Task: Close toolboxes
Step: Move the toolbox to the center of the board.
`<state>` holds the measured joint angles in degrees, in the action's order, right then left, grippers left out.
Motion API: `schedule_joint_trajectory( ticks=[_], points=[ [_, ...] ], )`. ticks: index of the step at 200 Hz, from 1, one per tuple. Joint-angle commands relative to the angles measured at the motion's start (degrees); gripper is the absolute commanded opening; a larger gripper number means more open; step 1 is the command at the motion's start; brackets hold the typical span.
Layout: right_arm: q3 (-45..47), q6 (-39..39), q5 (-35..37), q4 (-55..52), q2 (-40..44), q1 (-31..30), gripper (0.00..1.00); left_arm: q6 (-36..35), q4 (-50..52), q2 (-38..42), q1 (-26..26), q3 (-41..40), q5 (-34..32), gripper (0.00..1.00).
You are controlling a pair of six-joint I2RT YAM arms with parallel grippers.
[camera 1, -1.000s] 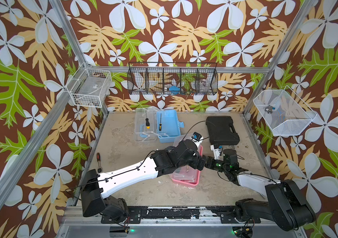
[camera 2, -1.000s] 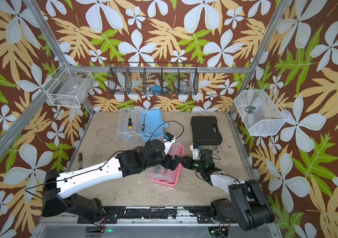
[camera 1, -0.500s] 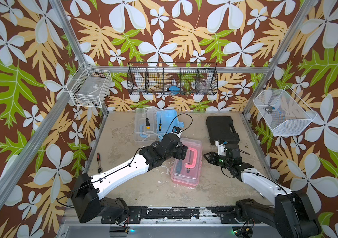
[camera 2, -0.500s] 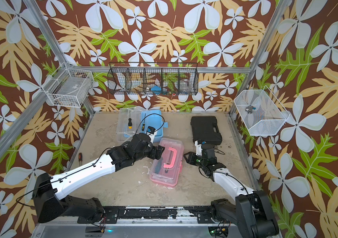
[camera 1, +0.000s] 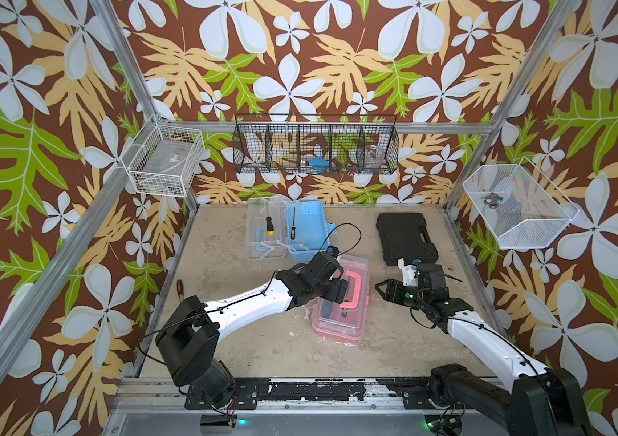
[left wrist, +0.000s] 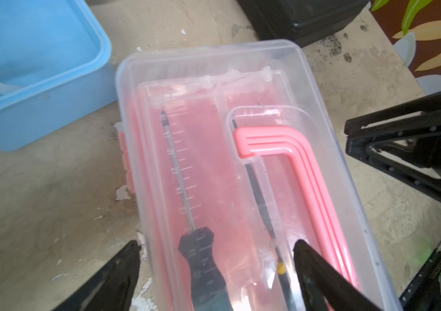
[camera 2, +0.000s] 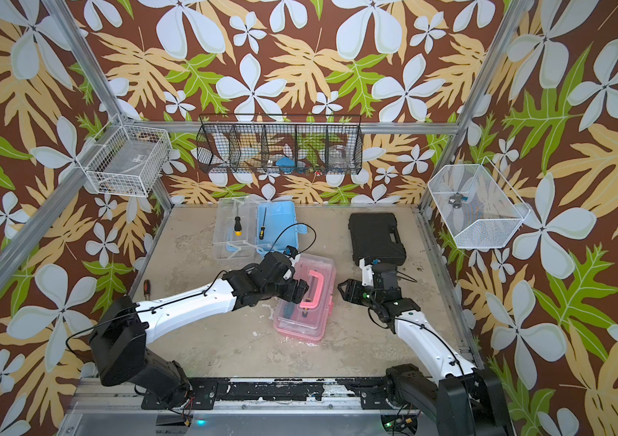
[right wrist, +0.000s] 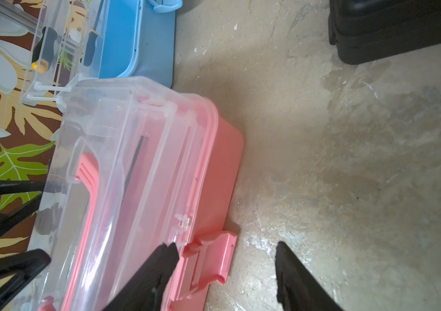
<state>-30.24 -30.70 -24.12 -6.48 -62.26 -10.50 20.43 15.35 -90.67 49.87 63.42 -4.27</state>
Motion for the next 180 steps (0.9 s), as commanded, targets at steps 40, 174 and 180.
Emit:
schedule_joint_trajectory(
  ticks=[40,174,180],
  points=[
    [1.77,0.66,-5.14,1.26,0.72,2.15,0.76,-3.16,2.34,-5.23,-0.12,2.19,-0.05,1.0],
    [7.42,-2.82,-17.85,15.28,-4.16,-1.7,0.73,4.94,0.03,5.06,-11.67,-12.4,3.12,0.65],
    [8.09,-3.59,-18.44,17.29,-4.47,-2.21,0.73,5.51,-0.76,6.16,-12.29,-13.35,3.94,0.65]
  ],
)
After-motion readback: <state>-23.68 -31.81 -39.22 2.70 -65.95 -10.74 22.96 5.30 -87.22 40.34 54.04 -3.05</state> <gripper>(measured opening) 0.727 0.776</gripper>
